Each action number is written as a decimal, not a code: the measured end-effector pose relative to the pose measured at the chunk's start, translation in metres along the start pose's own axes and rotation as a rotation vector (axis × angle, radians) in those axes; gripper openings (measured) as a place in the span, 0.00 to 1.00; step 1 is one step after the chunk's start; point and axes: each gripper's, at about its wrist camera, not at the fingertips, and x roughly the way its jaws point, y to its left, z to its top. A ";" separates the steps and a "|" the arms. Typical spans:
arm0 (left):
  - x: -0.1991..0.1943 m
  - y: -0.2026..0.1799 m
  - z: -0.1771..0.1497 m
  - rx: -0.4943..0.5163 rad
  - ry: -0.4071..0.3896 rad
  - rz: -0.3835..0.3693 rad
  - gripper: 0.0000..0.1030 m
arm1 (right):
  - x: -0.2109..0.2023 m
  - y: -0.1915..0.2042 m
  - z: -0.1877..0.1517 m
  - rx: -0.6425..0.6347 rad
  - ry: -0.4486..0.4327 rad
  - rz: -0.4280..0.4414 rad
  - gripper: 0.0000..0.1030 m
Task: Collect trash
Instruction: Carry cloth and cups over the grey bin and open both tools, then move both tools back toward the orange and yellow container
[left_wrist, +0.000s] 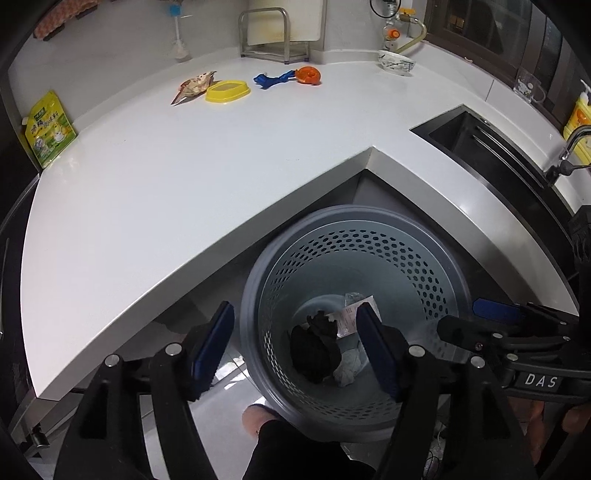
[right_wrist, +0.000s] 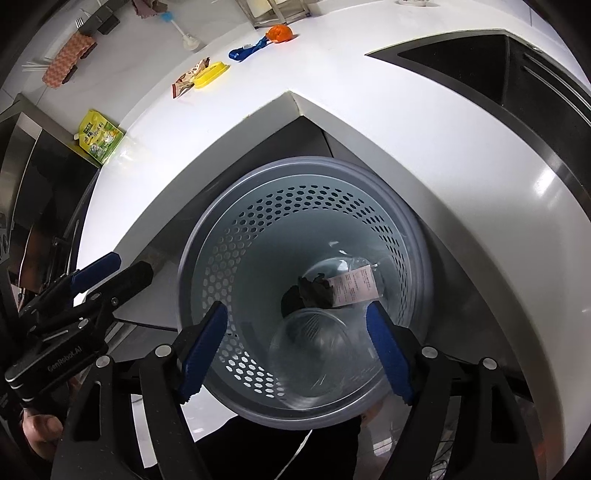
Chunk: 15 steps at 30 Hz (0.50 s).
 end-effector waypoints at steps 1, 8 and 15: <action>-0.001 0.001 0.001 -0.004 0.000 0.003 0.65 | -0.001 0.000 0.000 0.001 -0.002 0.002 0.72; -0.012 0.005 0.007 -0.012 -0.016 0.017 0.66 | -0.009 0.000 0.002 0.006 -0.007 0.005 0.72; -0.028 0.007 0.020 -0.028 -0.048 0.028 0.69 | -0.022 0.001 0.005 -0.008 -0.017 0.017 0.72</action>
